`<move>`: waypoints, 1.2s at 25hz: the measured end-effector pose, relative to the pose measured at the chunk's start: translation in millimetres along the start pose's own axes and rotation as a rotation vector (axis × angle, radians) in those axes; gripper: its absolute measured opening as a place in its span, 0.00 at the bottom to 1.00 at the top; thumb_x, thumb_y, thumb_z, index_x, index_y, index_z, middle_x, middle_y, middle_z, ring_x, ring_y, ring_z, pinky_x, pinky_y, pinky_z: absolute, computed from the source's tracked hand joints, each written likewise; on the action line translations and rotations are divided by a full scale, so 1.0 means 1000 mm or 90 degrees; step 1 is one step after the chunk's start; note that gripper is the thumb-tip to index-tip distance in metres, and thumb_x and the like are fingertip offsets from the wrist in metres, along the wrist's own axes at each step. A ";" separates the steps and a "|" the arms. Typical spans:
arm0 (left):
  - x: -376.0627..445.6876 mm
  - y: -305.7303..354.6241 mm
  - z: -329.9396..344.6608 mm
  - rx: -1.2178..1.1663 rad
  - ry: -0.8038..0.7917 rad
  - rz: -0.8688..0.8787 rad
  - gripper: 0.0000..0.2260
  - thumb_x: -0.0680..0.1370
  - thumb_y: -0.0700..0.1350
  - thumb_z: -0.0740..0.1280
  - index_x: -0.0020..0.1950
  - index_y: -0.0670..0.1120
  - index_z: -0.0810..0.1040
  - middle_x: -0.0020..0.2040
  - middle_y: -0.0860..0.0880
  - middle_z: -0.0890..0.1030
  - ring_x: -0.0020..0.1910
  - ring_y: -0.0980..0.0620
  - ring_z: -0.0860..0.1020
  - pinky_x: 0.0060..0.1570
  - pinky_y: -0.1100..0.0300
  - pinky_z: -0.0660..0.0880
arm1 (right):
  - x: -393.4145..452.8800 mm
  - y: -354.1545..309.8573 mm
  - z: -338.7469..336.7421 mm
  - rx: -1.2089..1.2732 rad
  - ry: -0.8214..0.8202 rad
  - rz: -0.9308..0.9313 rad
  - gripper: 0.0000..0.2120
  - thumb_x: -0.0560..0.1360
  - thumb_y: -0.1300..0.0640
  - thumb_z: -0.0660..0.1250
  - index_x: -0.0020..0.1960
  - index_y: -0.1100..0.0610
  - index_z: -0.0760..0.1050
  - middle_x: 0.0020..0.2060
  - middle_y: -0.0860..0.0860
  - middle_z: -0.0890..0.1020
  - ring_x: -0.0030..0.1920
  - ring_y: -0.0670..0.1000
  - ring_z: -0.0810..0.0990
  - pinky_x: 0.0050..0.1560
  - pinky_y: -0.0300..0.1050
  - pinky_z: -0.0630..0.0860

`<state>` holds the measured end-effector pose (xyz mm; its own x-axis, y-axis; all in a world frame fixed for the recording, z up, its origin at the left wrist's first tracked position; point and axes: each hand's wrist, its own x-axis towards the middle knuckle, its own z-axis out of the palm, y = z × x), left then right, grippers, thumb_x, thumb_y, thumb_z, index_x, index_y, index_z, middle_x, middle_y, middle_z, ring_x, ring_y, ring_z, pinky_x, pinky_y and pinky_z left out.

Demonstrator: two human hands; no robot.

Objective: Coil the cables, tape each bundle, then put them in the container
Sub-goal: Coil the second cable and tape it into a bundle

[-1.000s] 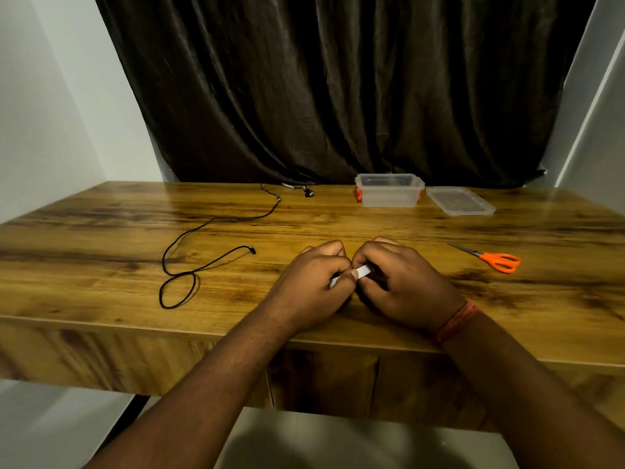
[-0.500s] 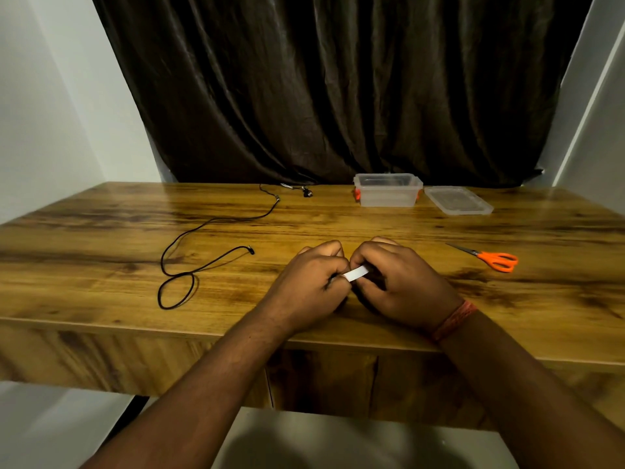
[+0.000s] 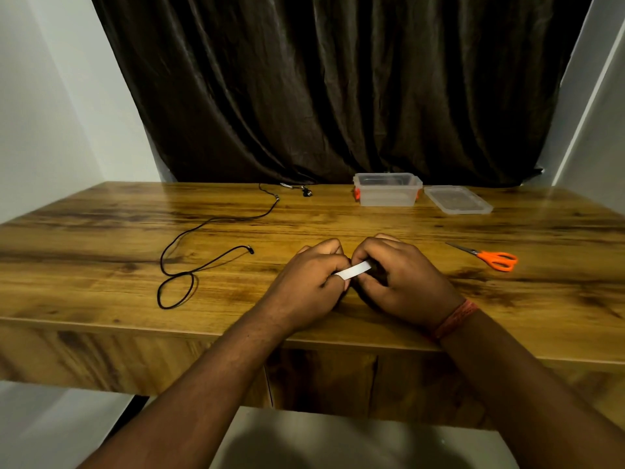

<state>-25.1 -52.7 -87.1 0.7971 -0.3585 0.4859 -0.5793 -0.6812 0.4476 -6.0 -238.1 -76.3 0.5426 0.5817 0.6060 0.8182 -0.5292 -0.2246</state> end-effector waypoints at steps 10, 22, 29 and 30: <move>0.001 0.001 -0.001 -0.003 0.012 0.014 0.13 0.73 0.50 0.54 0.35 0.46 0.73 0.39 0.52 0.70 0.39 0.50 0.71 0.39 0.58 0.61 | 0.001 0.003 0.002 0.003 -0.005 -0.001 0.06 0.72 0.62 0.70 0.47 0.55 0.75 0.39 0.46 0.75 0.41 0.43 0.69 0.42 0.30 0.65; 0.000 -0.001 0.001 -0.006 0.006 -0.014 0.10 0.77 0.49 0.59 0.37 0.50 0.73 0.41 0.52 0.71 0.41 0.51 0.72 0.41 0.57 0.64 | 0.000 0.003 0.003 0.016 0.006 0.003 0.06 0.72 0.61 0.69 0.47 0.55 0.75 0.39 0.45 0.74 0.40 0.42 0.69 0.41 0.30 0.65; 0.001 0.001 0.000 0.040 0.000 0.016 0.08 0.75 0.44 0.58 0.36 0.52 0.68 0.41 0.51 0.70 0.40 0.50 0.70 0.41 0.60 0.60 | 0.000 0.002 0.003 0.013 0.004 -0.004 0.06 0.72 0.60 0.70 0.47 0.55 0.75 0.39 0.45 0.74 0.40 0.42 0.69 0.40 0.31 0.65; 0.002 0.001 0.000 0.054 0.004 0.023 0.08 0.75 0.44 0.59 0.37 0.53 0.68 0.41 0.52 0.70 0.40 0.50 0.70 0.42 0.59 0.60 | 0.000 0.002 0.002 0.019 0.010 0.004 0.06 0.72 0.60 0.70 0.47 0.54 0.75 0.39 0.44 0.74 0.40 0.41 0.69 0.40 0.31 0.65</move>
<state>-24.2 -53.7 -86.0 0.7744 -0.3809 0.5052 -0.5915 -0.7191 0.3646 -3.4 -237.7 -78.6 0.5441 0.5685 0.6170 0.8207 -0.5136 -0.2505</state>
